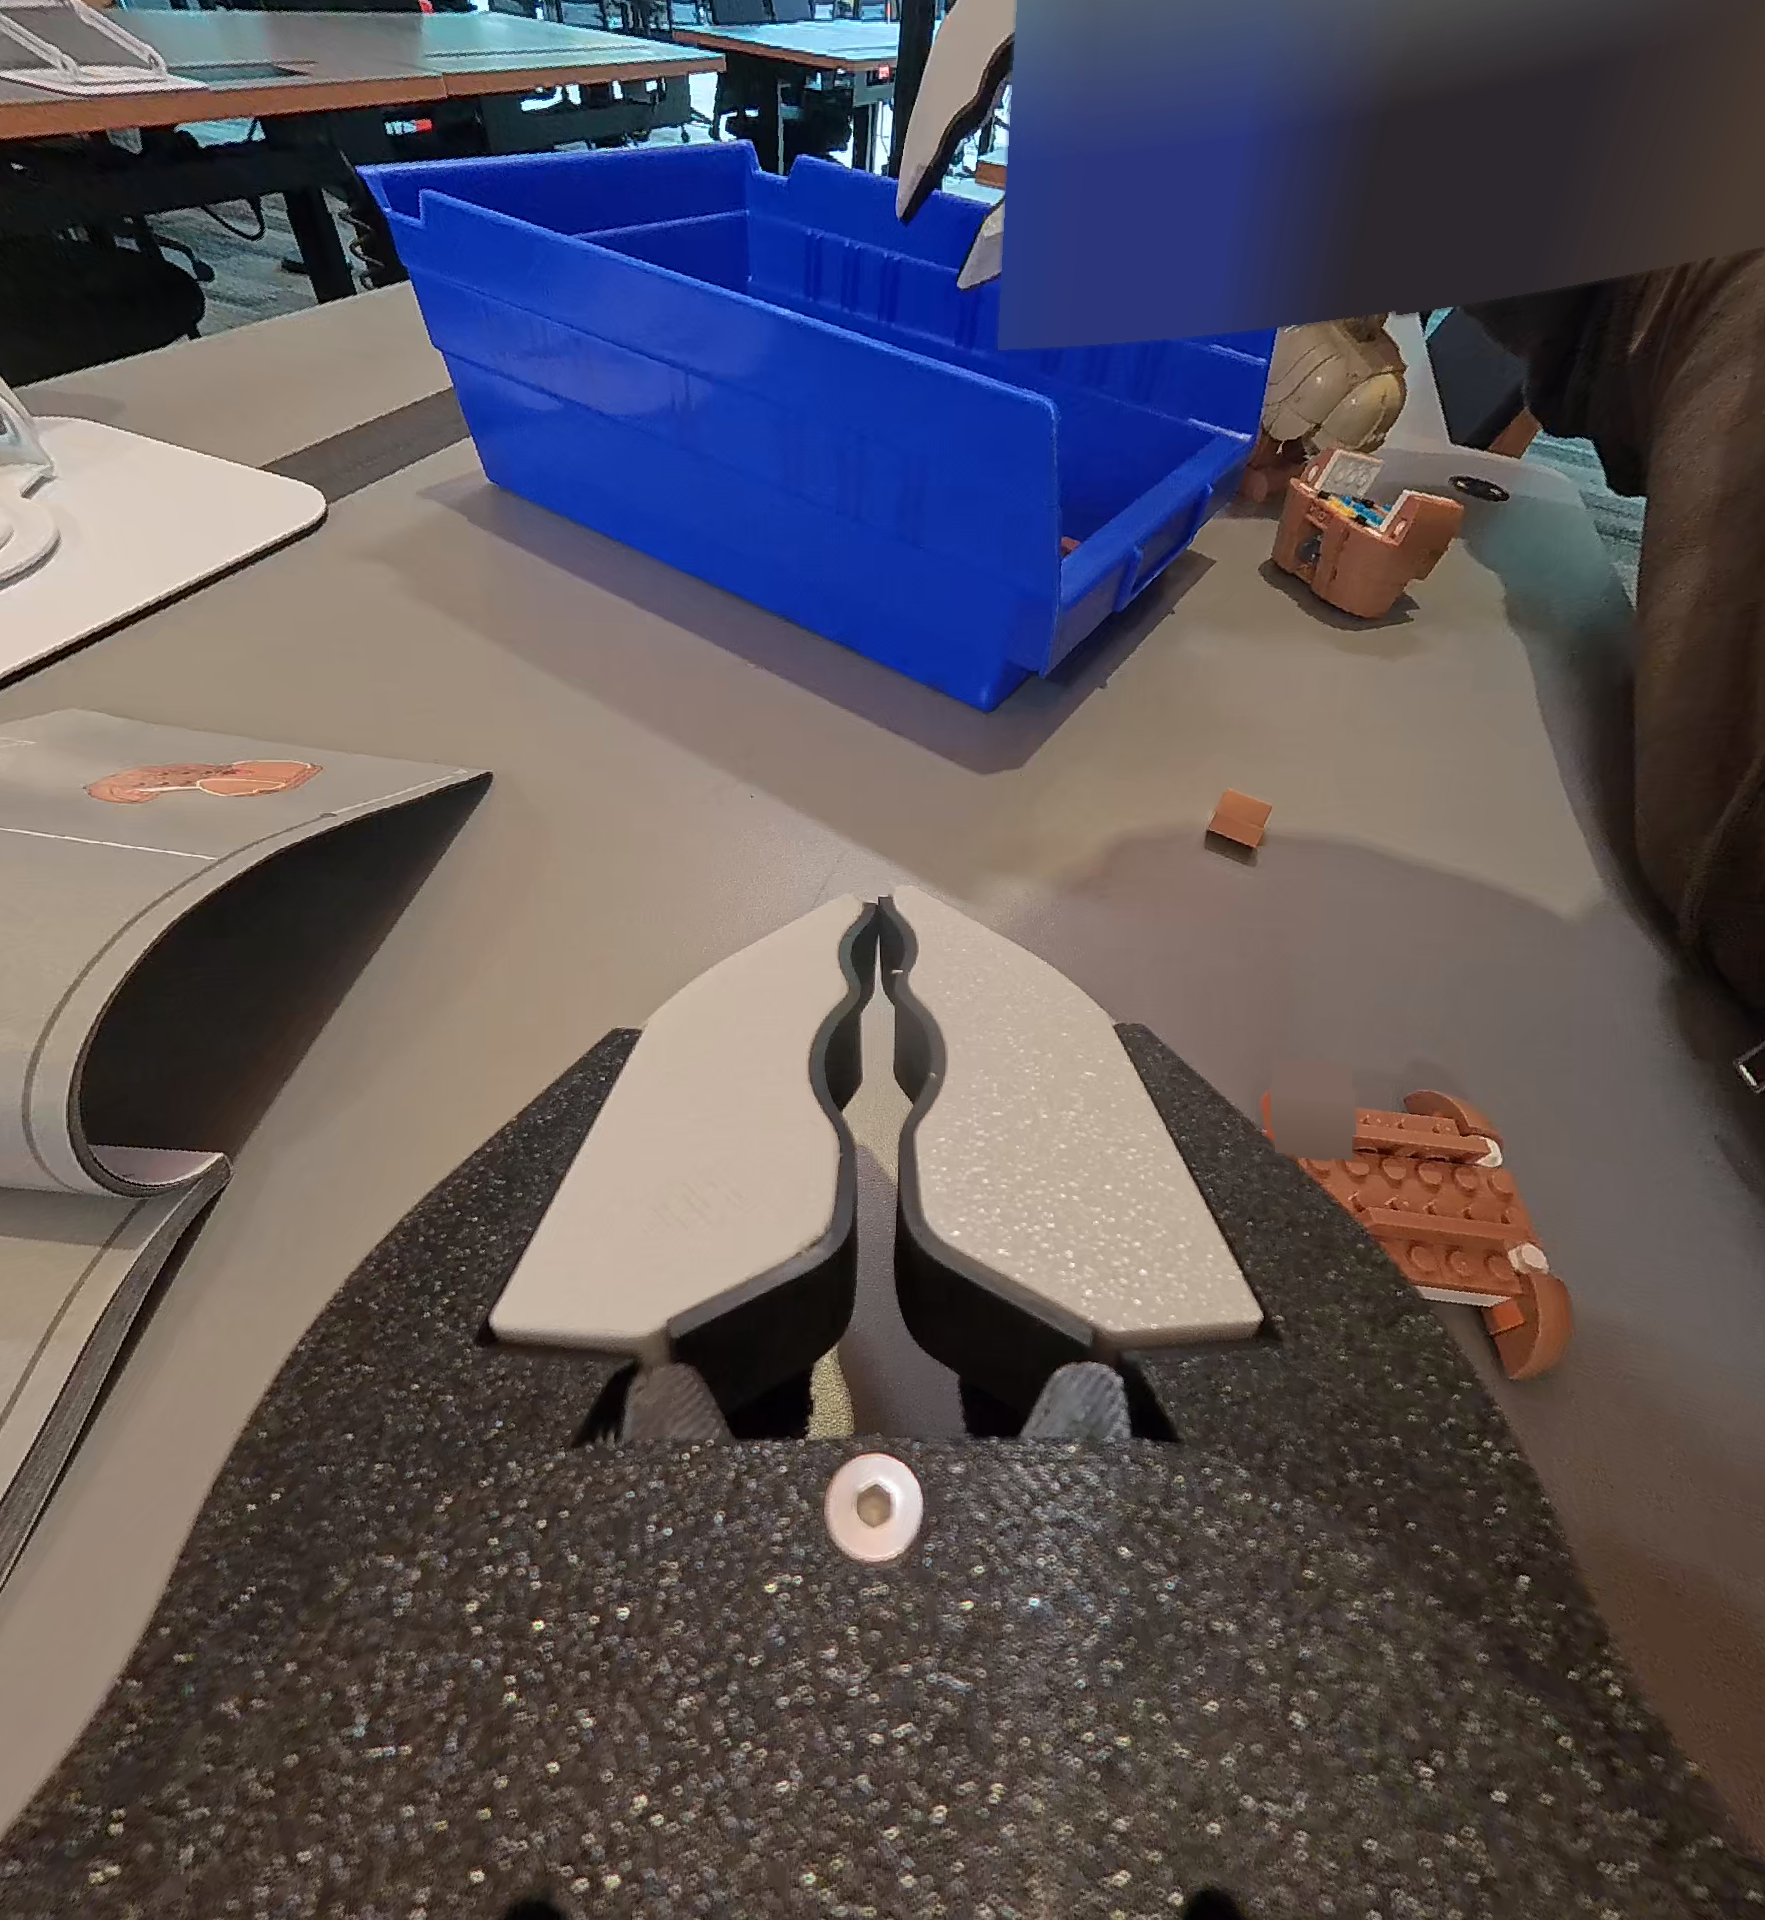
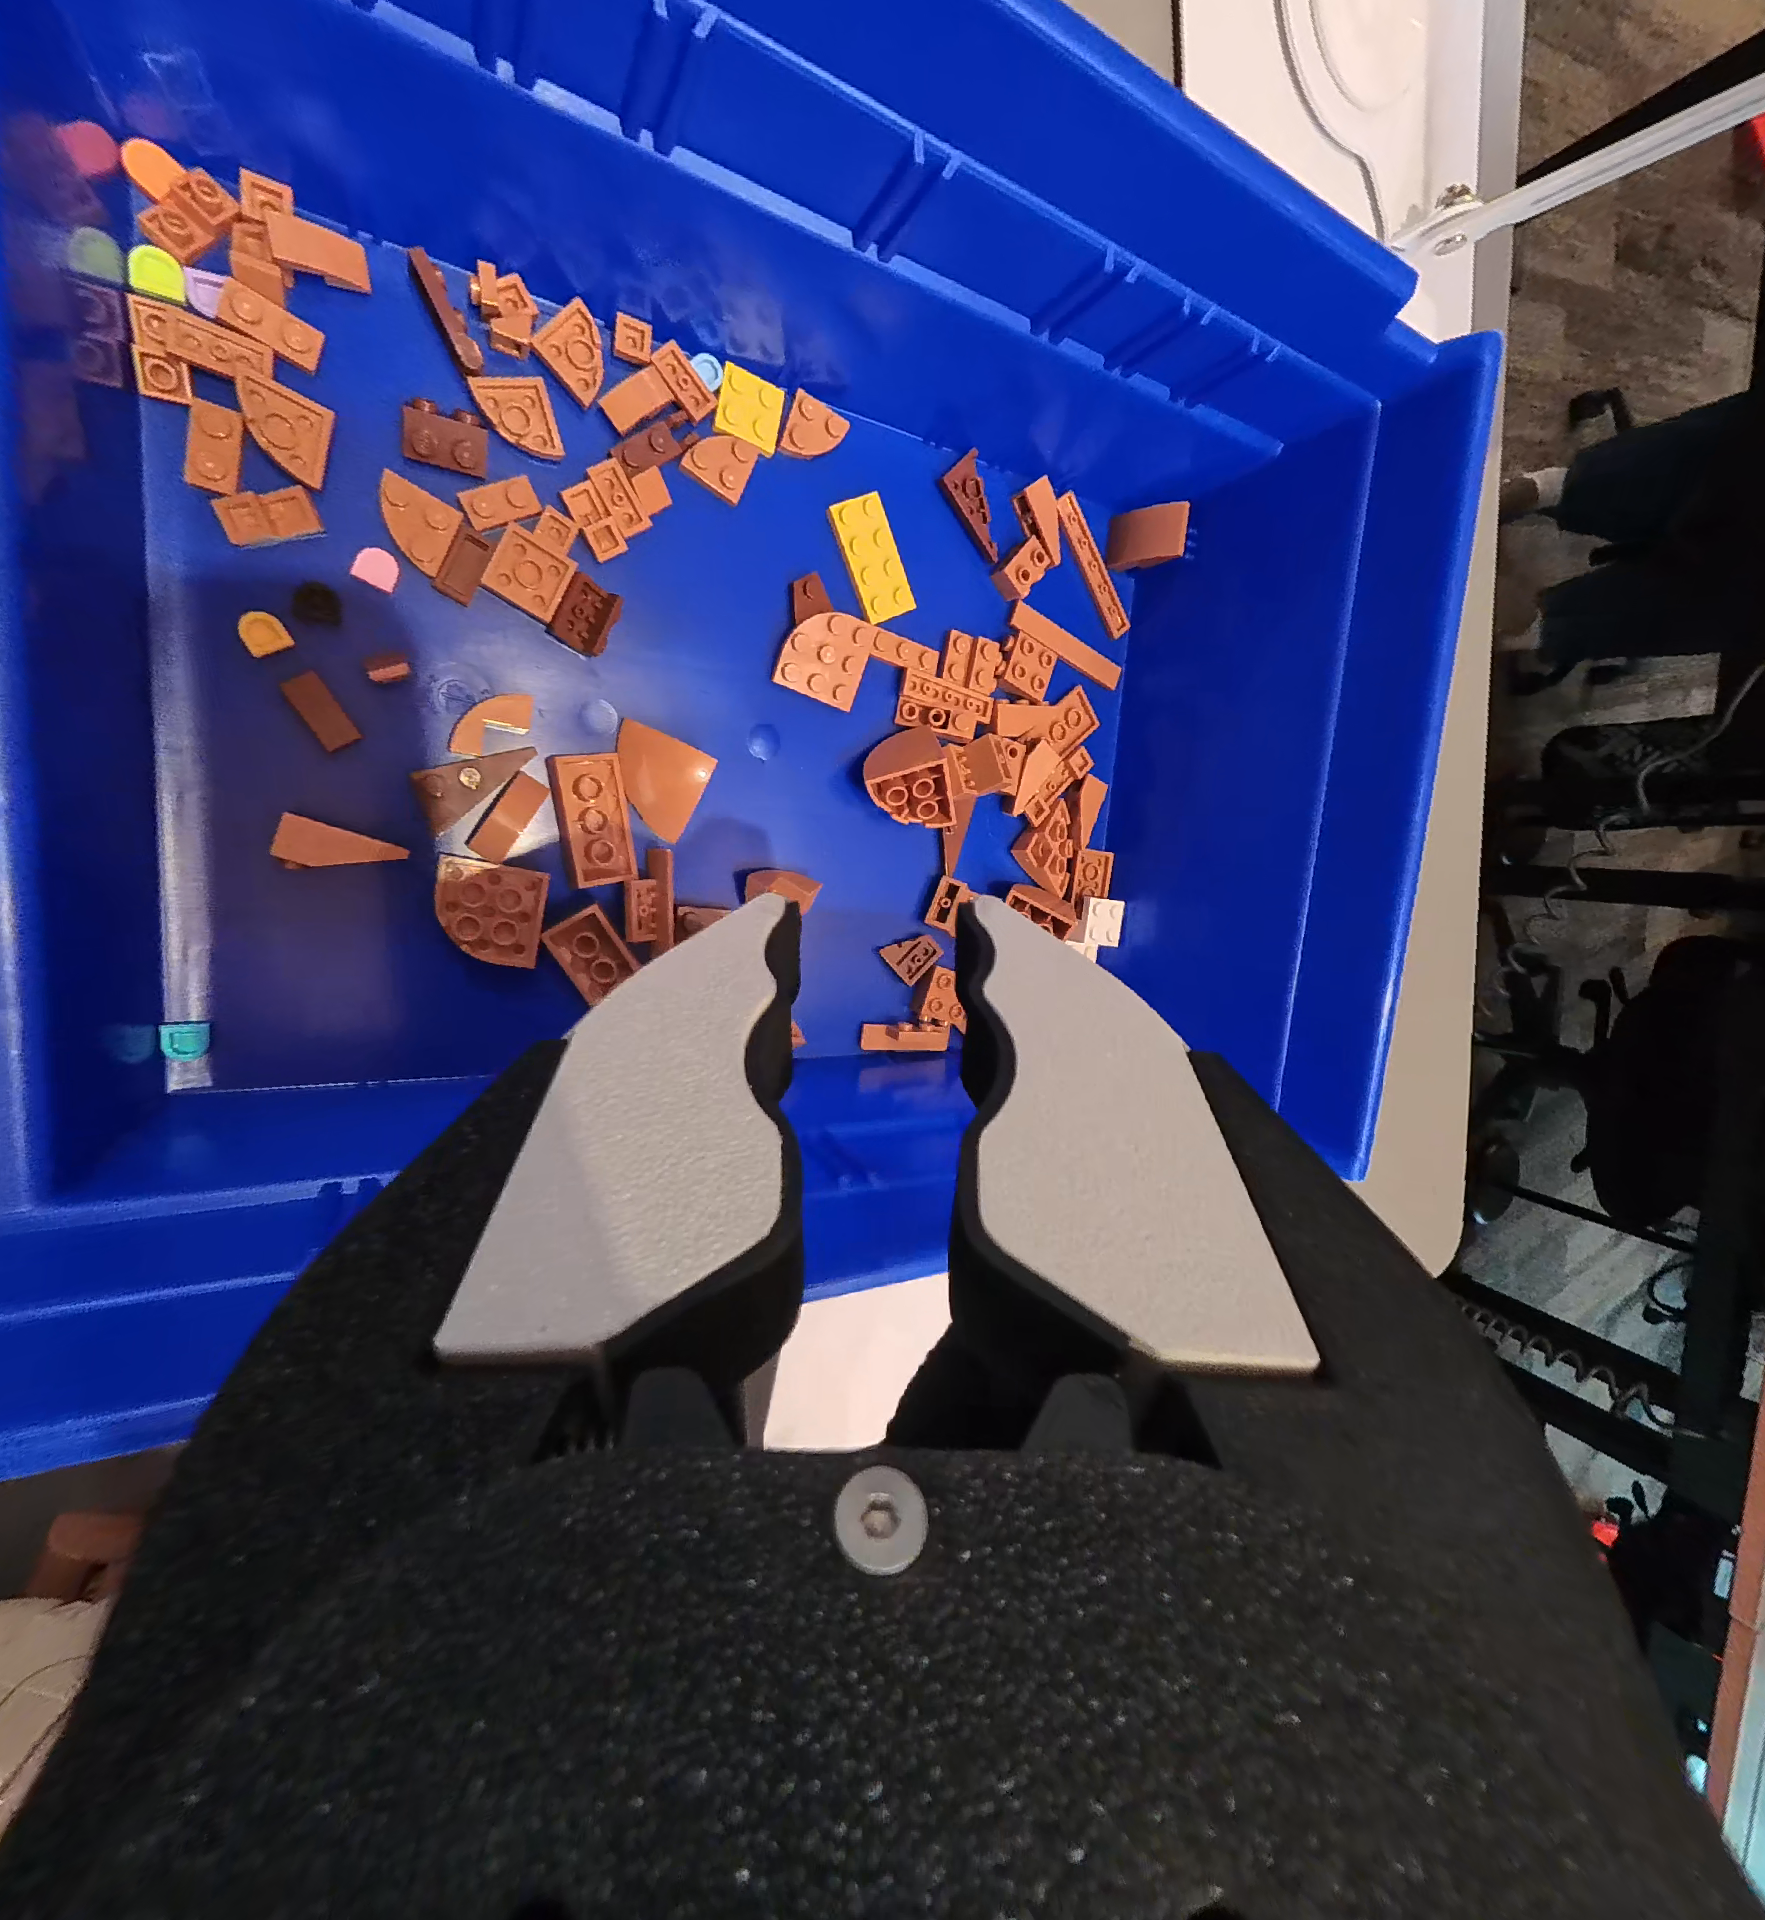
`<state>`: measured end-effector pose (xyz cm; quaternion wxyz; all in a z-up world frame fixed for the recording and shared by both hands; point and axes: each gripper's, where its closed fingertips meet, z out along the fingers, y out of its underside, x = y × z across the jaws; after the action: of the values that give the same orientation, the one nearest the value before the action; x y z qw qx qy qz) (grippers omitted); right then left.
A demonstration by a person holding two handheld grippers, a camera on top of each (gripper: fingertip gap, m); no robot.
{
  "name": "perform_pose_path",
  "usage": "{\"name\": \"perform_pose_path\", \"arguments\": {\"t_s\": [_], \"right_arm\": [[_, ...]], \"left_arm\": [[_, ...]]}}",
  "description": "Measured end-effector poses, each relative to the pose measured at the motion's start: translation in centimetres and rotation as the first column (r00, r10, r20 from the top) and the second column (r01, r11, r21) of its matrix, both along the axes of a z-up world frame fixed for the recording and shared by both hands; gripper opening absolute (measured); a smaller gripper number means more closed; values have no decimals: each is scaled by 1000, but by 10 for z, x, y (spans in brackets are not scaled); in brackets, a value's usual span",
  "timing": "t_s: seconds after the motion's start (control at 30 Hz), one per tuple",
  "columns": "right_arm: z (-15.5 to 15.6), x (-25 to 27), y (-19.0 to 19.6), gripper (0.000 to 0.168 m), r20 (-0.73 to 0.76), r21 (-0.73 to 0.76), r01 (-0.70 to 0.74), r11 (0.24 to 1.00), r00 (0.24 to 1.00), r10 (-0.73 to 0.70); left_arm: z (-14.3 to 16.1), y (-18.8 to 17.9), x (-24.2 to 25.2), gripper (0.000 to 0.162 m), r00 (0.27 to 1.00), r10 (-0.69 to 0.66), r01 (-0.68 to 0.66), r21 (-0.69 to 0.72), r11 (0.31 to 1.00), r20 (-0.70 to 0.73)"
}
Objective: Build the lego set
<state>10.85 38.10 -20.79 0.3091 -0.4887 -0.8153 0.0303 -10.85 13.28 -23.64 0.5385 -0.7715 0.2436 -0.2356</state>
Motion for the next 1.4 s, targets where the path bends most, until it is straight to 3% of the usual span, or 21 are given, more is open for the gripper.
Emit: {"name": "perform_pose_path", "arguments": {"t_s": [0.2, 0.37, 0.53, 0.67, 0.83, 1.4], "right_arm": [[3, 0, 15, 29, 49, 93, 0, 996, 999, -4], [2, -3, 55, 28, 299, 222, -77, 972, 954, 7], [-26, -2, 80, 22, 655, 116, -123, 986, 755, 17], [-46, 5, 95, 20, 827, 86, -118, 989, 562, -5], [-65, 12, 97, 20, 893, 52, -89, 995, 450, -7], [-85, 20, 102, 29, 939, 56, -51, 997, 341, -36]], "left_arm": [[0, 0, 0, 0, 1000, 0, 0, -1, 1000, -2], [-1, 0, 1, 0, 1000, -1, 1, 2, 1000, -10], [-1, -1, 2, 0, 1000, -4, 5, 8, 1000, -20], [0, -2, 2, 0, 1000, -9, 10, 15, 1000, -24], [-1, -4, 5, 0, 999, -21, 22, 18, 1000, -38], [-2, -4, 6, 0, 999, -23, 24, 18, 1000, -47]]}}
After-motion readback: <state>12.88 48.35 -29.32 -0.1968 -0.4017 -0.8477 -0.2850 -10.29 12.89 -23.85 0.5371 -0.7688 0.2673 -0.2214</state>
